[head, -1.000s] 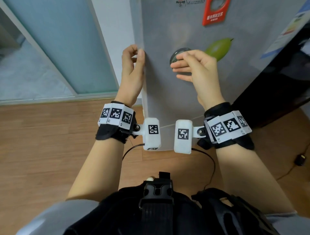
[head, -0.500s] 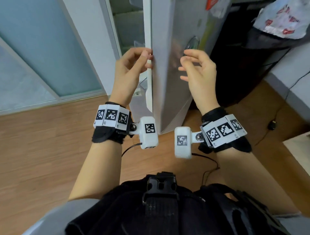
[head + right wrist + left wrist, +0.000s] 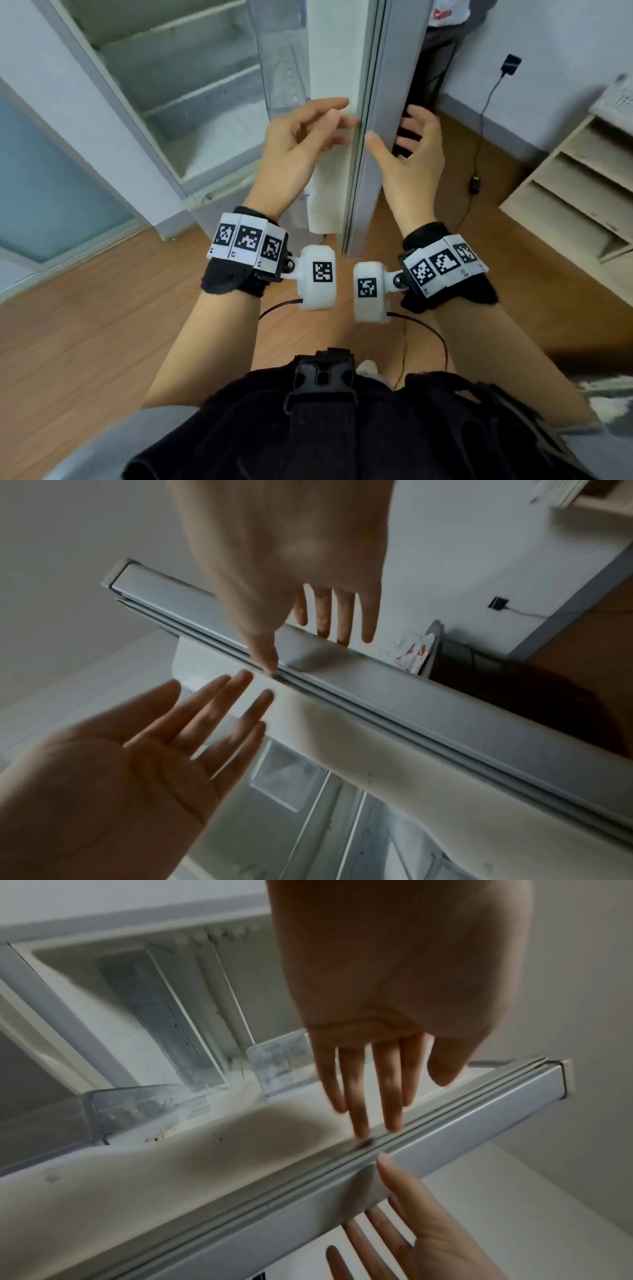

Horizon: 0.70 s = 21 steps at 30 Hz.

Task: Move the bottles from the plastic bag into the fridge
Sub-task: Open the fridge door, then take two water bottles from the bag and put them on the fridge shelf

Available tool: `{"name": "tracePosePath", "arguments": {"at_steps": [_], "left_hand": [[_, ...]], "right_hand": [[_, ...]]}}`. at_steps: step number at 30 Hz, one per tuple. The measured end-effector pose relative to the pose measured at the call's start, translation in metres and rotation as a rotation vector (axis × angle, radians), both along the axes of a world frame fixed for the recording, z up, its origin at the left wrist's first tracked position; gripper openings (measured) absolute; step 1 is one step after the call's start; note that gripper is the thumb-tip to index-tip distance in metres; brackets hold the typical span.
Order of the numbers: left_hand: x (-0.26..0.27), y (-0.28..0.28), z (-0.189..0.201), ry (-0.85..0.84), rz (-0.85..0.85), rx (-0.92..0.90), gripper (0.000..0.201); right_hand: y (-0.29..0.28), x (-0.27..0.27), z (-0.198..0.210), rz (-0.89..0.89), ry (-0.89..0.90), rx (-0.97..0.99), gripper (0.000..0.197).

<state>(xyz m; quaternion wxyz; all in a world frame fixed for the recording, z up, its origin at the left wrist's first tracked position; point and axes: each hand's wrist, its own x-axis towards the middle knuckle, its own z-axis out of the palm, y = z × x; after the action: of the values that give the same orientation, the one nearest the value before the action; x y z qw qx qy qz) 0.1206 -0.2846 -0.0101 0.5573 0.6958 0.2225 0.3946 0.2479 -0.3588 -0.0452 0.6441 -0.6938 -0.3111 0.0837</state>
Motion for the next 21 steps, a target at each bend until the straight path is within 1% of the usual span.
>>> {"name": "tracePosePath", "arguments": {"at_steps": [2,3,4,5,6,8,10,13,15,17,19,21], "left_hand": [[0.019,0.002,-0.009,-0.11,0.251,0.044,0.022],[0.028,0.005,-0.015,-0.11,0.415,0.099,0.02],[0.037,0.007,-0.022,-0.076,0.56,0.164,0.019],[0.047,0.009,-0.031,-0.027,0.655,0.225,0.02],[0.058,0.011,-0.039,0.021,0.694,0.269,0.023],[0.087,0.012,-0.054,0.057,0.669,0.274,0.029],[0.119,0.005,-0.059,0.037,0.666,0.234,0.032],[0.155,-0.006,-0.063,-0.104,0.73,0.177,0.035],[0.173,-0.008,-0.064,-0.135,0.721,0.187,0.031],[0.194,-0.01,-0.065,-0.111,0.683,0.263,0.024],[0.218,-0.011,-0.065,-0.058,0.669,0.399,0.022],[0.24,-0.007,-0.065,-0.025,0.618,0.535,0.023]], "right_hand": [[-0.011,0.025,-0.002,-0.076,0.006,0.008,0.051],[-0.015,0.037,-0.002,-0.098,0.015,0.015,0.049],[-0.02,0.048,-0.003,-0.109,0.022,0.022,0.049],[-0.024,0.059,-0.003,-0.108,0.023,0.029,0.049],[-0.027,0.07,-0.002,-0.096,0.022,0.03,0.05],[-0.033,0.091,-0.001,-0.051,0.022,0.014,0.053],[-0.038,0.113,0.0,-0.012,0.016,-0.016,0.054],[-0.044,0.151,-0.003,-0.007,0.002,-0.043,0.052],[-0.047,0.174,-0.005,-0.018,0.006,-0.044,0.049],[-0.048,0.195,-0.009,-0.003,0.037,-0.042,0.047],[-0.045,0.216,-0.012,0.024,0.072,-0.049,0.048],[-0.04,0.235,-0.014,0.043,0.092,-0.05,0.05]]}}
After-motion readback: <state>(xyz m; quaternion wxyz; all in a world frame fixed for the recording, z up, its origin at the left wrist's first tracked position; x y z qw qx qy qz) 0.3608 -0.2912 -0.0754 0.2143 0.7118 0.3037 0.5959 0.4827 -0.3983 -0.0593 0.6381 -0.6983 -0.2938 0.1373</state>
